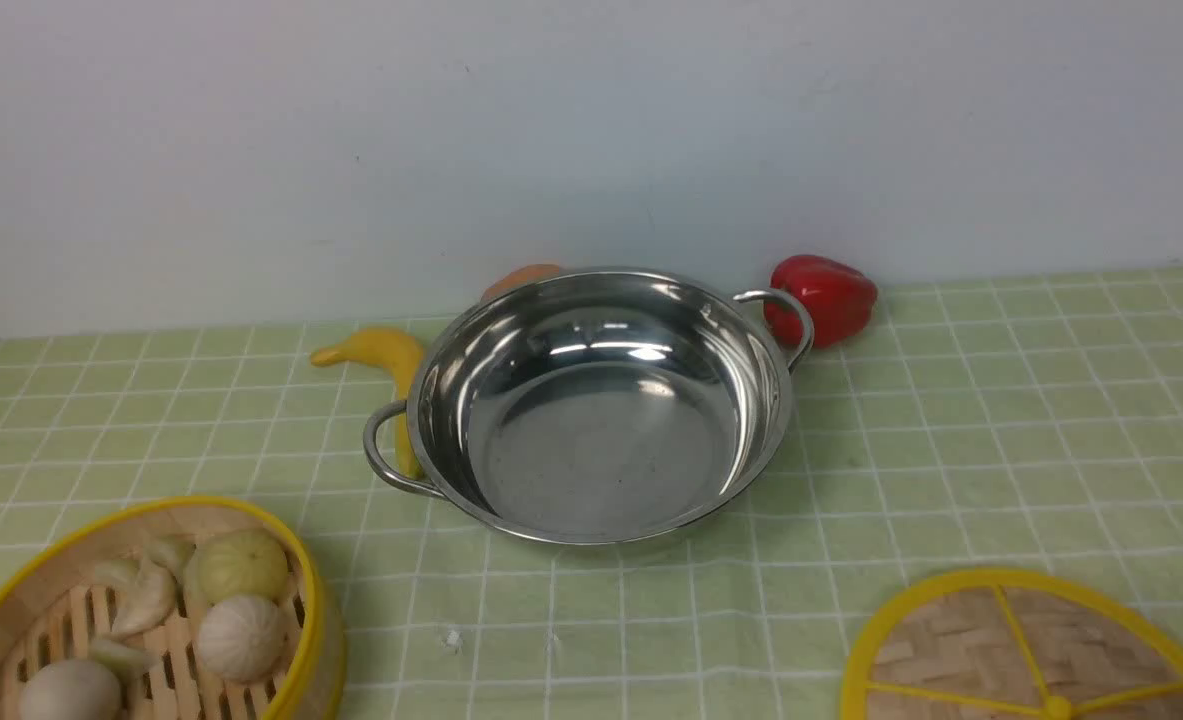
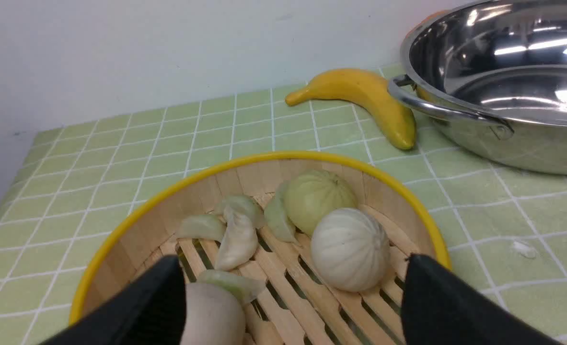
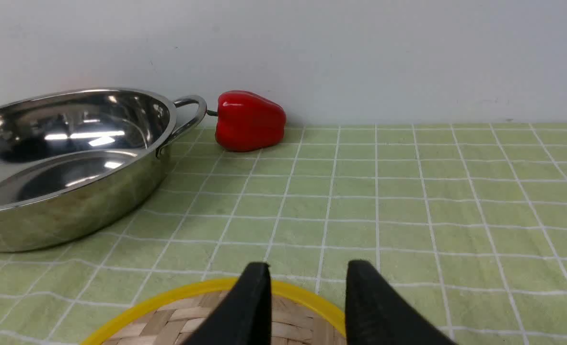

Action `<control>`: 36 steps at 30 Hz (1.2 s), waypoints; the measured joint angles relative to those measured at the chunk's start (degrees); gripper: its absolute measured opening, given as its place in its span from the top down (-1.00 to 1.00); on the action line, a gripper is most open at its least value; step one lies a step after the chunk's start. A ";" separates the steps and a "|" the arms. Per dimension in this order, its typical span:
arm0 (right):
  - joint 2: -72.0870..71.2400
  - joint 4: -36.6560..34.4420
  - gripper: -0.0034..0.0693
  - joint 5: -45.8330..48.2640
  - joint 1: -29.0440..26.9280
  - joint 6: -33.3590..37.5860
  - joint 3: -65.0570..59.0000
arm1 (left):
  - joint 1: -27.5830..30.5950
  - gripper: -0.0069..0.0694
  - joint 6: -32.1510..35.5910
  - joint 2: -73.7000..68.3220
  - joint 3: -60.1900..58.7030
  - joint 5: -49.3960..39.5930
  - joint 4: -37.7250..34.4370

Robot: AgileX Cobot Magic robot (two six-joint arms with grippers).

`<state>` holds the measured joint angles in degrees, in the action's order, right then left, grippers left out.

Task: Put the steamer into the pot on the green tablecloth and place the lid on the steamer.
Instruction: 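Grasp the rim of the steamer basket holding the buns with the left gripper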

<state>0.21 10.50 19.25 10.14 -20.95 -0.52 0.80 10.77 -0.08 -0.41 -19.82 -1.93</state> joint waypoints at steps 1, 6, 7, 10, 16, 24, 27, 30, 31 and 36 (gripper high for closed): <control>0.00 0.00 0.25 0.00 0.00 0.00 0.00 | 0.00 -0.64 0.00 0.00 0.00 0.00 0.00; 0.00 0.00 0.25 0.00 0.00 0.00 0.00 | 0.00 -0.64 0.00 0.00 0.00 0.00 0.00; 0.00 0.00 0.25 0.00 0.00 0.00 0.00 | 0.00 -0.64 0.00 0.00 0.00 0.00 0.00; 0.00 0.00 0.25 0.00 0.00 0.00 0.00 | 0.00 -0.64 0.00 0.00 0.00 0.00 0.00; 0.00 0.00 0.25 0.00 0.00 0.00 0.00 | 0.00 -0.64 0.00 0.00 0.00 0.00 0.00; 0.00 0.00 0.25 0.00 0.00 0.00 0.00 | 0.00 -0.64 0.00 0.00 0.00 0.00 0.00; 0.00 0.00 0.25 0.00 0.00 0.00 0.00 | 0.00 -0.64 0.00 0.00 0.00 0.00 0.00; 0.00 0.00 0.25 0.00 0.00 0.00 0.00 | 0.00 -0.64 0.00 0.00 0.00 0.00 0.00; 0.00 0.00 0.25 0.00 0.00 0.00 0.00 | 0.00 -0.64 0.00 0.00 0.00 0.00 0.00; 0.00 0.00 0.25 0.00 0.00 0.00 0.00 | 0.00 -0.64 -1.18 0.07 0.00 4.29 -4.81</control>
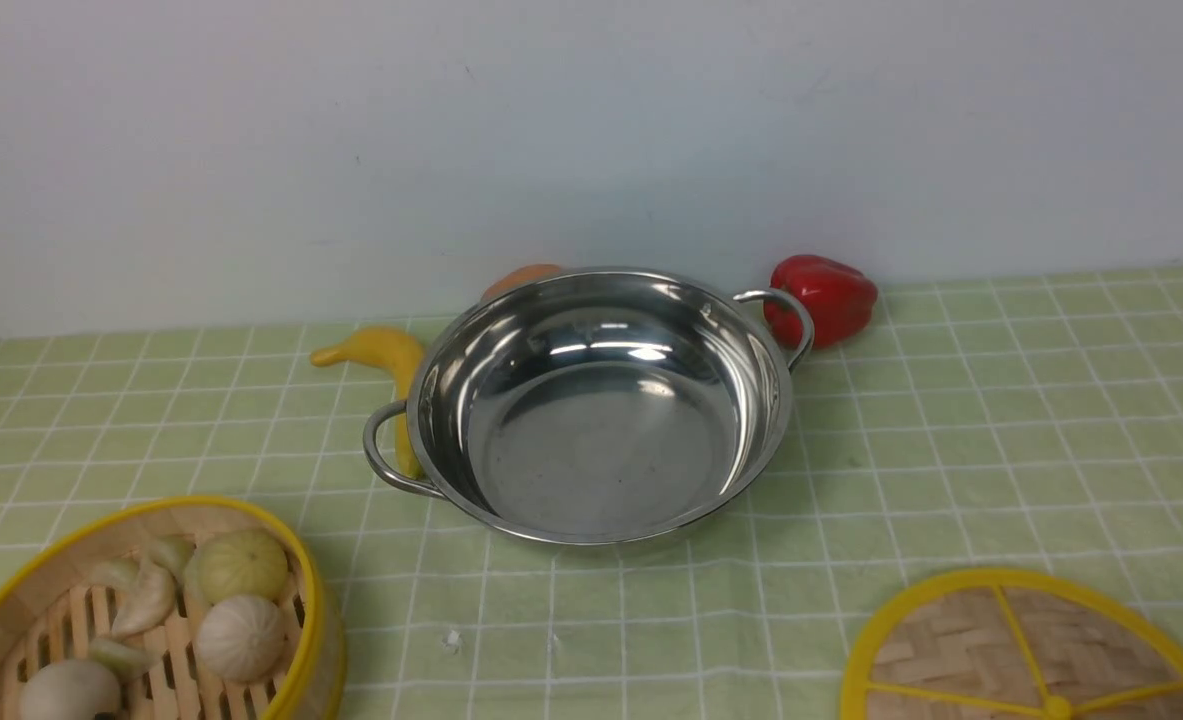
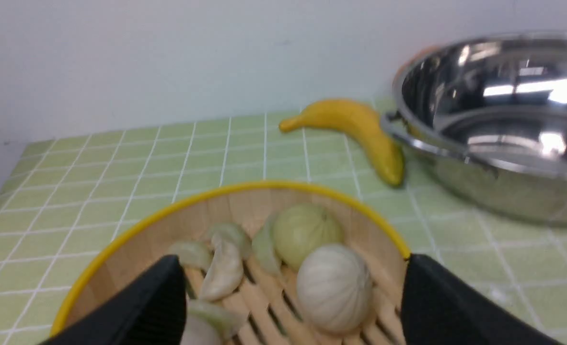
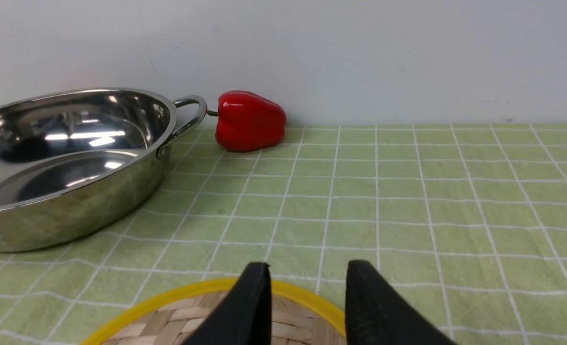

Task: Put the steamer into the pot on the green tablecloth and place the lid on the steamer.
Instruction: 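Grasp the rim of the steamer basket holding the buns with the left gripper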

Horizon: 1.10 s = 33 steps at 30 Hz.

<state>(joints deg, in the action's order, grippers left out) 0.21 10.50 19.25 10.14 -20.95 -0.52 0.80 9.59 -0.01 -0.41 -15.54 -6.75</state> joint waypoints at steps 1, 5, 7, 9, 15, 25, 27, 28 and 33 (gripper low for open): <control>0.00 0.00 0.25 0.00 0.00 0.00 0.00 | 0.00 -0.64 -0.05 0.00 0.00 1.77 -1.75; 0.00 0.00 0.25 0.00 0.00 0.00 0.00 | 0.00 -0.64 -0.32 0.00 0.00 7.64 -8.39; 0.00 0.00 0.25 0.00 0.00 0.00 0.00 | 0.00 -0.64 -0.44 0.00 0.00 9.63 -11.35; 0.00 0.00 0.25 0.00 0.00 0.00 0.00 | 0.00 -0.64 -0.50 0.05 0.00 13.26 -15.57; 0.00 0.00 0.25 0.00 0.00 0.00 0.00 | 0.00 -0.64 -0.62 0.05 0.00 22.92 -19.36; 0.00 0.00 0.25 0.00 0.00 0.00 0.00 | 0.00 -0.64 -9.09 0.05 2.93 15.54 -19.81; 0.00 0.00 0.25 0.00 0.00 0.00 0.00 | 0.00 -0.64 -8.70 0.11 7.19 10.07 -19.69; 0.00 0.00 0.25 0.00 0.00 0.00 0.00 | 0.00 -0.64 -7.86 0.11 8.77 7.77 -19.59; 0.00 0.00 0.25 0.00 0.00 0.00 0.00 | 0.00 -0.64 0.97 -2.41 17.60 -5.49 -18.31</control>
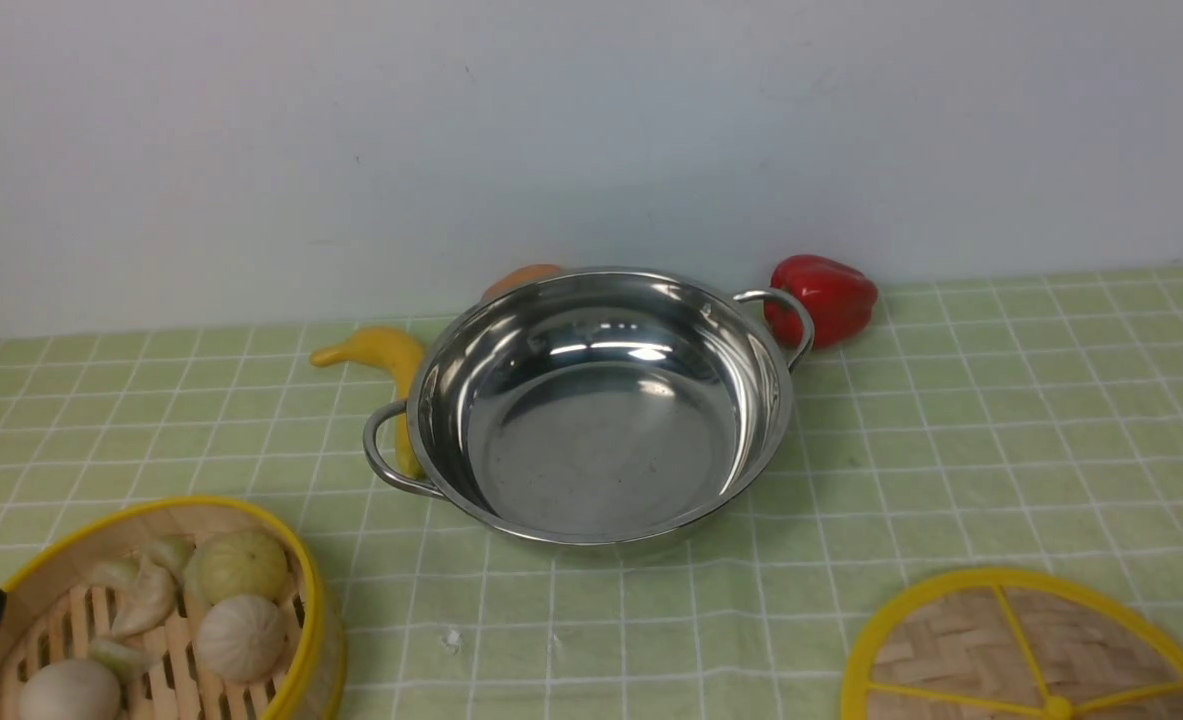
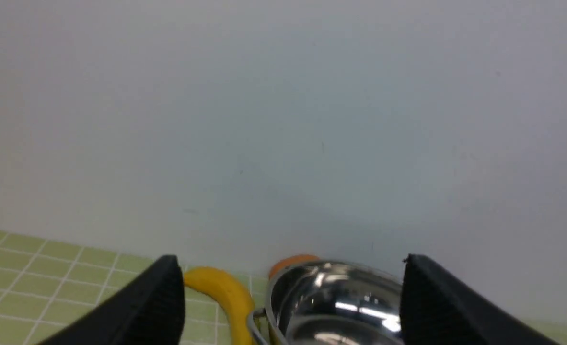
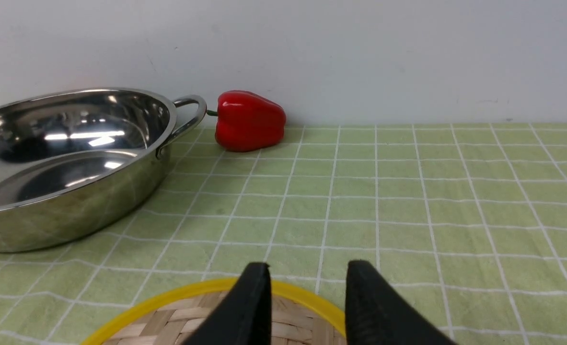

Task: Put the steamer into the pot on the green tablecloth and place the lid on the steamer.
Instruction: 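Grasp the rim of the steamer basket holding the buns with the left gripper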

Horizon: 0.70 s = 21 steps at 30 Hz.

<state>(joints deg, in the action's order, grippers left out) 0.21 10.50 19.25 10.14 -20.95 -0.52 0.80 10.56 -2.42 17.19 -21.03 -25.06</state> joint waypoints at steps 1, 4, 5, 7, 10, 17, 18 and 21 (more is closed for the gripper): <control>0.00 0.00 0.25 0.00 0.00 0.00 0.00 | 0.00 -0.64 1.95 -1.03 1.51 -2.93 0.23; 0.00 0.00 0.25 0.00 0.00 0.00 0.00 | 0.00 -0.64 6.86 -4.62 5.50 -12.47 0.59; 0.00 0.00 0.25 0.00 0.00 0.00 0.00 | 0.00 -0.64 10.13 -7.37 8.27 -18.43 0.51; 0.00 0.00 0.25 0.00 0.00 0.00 0.00 | 0.00 -0.64 12.59 -10.54 10.37 -24.10 -0.09; 0.00 0.00 0.25 0.00 0.00 0.00 0.00 | 0.00 -0.64 15.71 -15.47 12.37 -28.58 -1.55; 0.00 0.00 0.25 0.00 0.00 0.00 0.00 | 0.00 -0.64 17.33 -23.89 13.05 -30.60 -2.21; 0.00 0.00 0.25 0.00 0.00 0.00 0.00 | 0.00 -0.64 16.91 -26.20 13.13 -31.55 -1.98; 0.00 0.00 0.25 0.00 0.00 0.00 0.00 | 0.00 -0.64 15.03 -33.19 13.60 -34.96 0.51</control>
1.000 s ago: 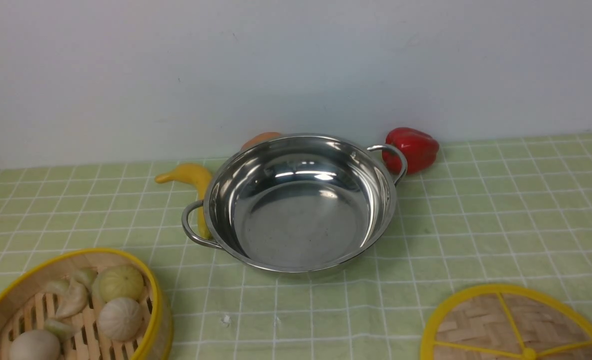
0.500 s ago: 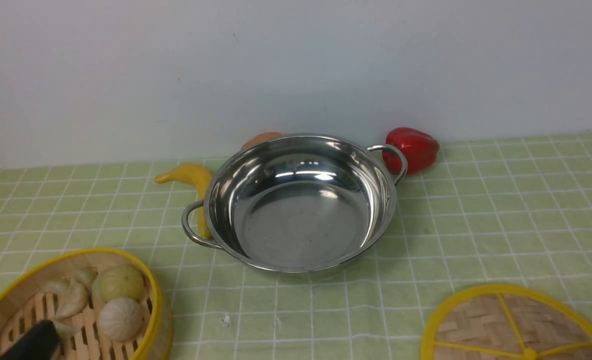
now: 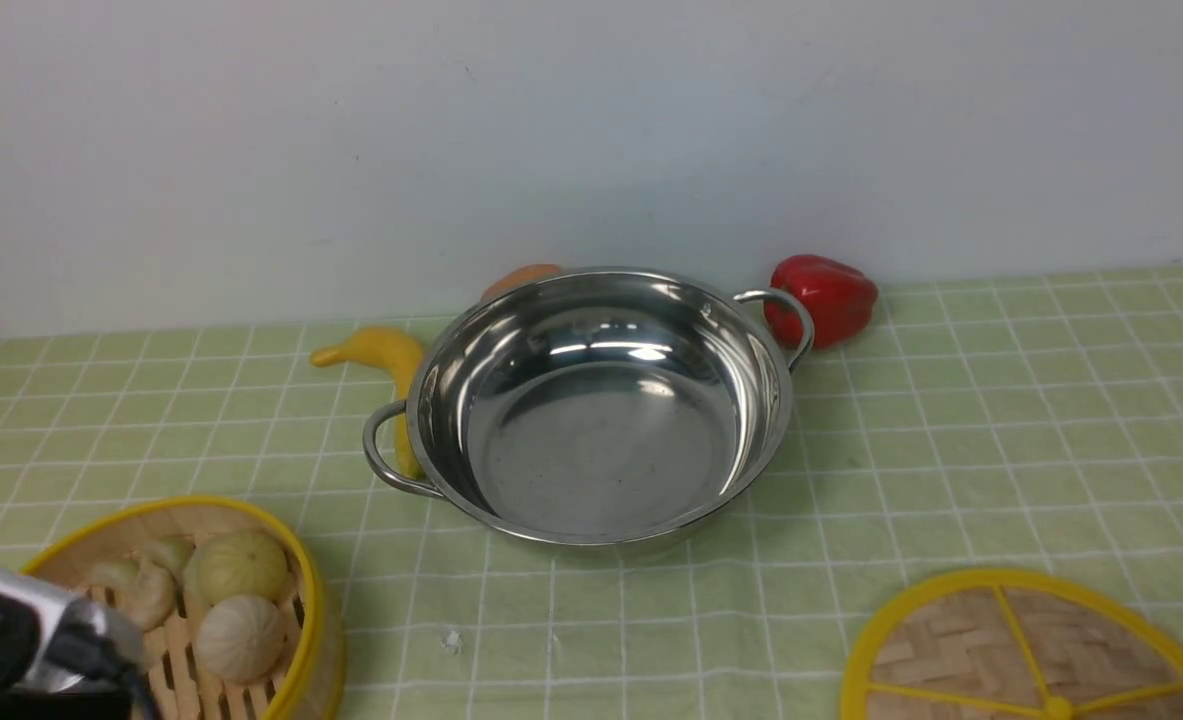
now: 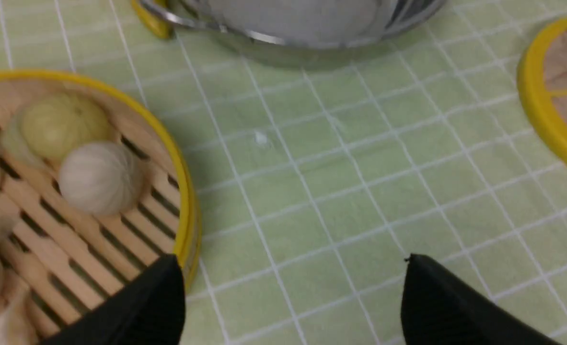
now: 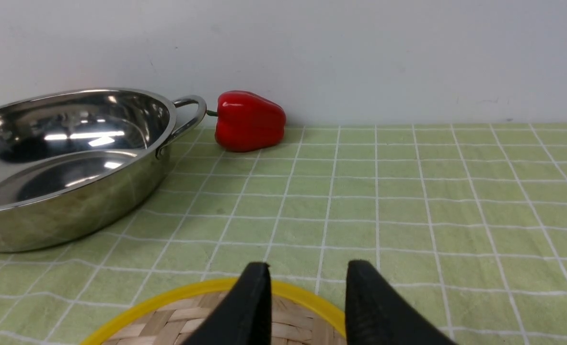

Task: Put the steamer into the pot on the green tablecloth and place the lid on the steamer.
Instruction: 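Grasp the rim of the steamer basket holding the buns with the left gripper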

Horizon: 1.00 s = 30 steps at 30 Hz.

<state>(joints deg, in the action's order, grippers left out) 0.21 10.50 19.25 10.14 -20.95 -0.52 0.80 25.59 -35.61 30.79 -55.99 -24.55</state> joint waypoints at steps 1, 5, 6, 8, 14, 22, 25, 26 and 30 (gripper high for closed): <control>0.00 0.00 0.25 0.00 0.00 0.00 0.00 | 0.00 -0.64 -1.14 -3.05 0.36 -1.99 1.32; 0.00 0.00 0.25 0.00 0.00 0.00 0.00 | 0.00 -0.64 -3.33 -11.26 2.16 -4.95 5.02; 0.00 0.00 0.25 0.00 0.00 0.00 0.00 | 0.00 -0.64 -3.58 -12.84 2.74 -5.35 5.63; 0.00 0.00 0.25 0.00 0.00 0.00 0.00 | 0.00 -0.64 -3.82 -16.19 4.36 -5.73 6.78; 0.00 0.00 0.25 0.00 0.00 0.00 0.00 | 0.00 -0.64 -3.79 -21.96 8.02 -6.11 8.61; 0.00 0.00 0.25 0.00 0.00 0.00 0.00 | 0.00 -0.64 1.27 -31.29 9.38 -8.19 15.73; 0.00 0.00 0.25 0.00 0.00 0.00 0.00 | 0.00 -0.64 5.36 -33.94 9.43 -6.78 15.39; 0.00 0.00 0.25 0.00 0.00 0.00 0.00 | 0.00 -0.64 6.63 -35.10 9.43 -5.47 15.37; 0.00 0.00 0.25 0.00 0.00 0.00 0.00 | 0.00 -0.64 8.03 -38.18 9.44 -0.04 15.21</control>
<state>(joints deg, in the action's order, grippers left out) 0.21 10.50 19.25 10.14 -20.95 -0.52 0.80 33.62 -73.80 40.23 -56.03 -9.33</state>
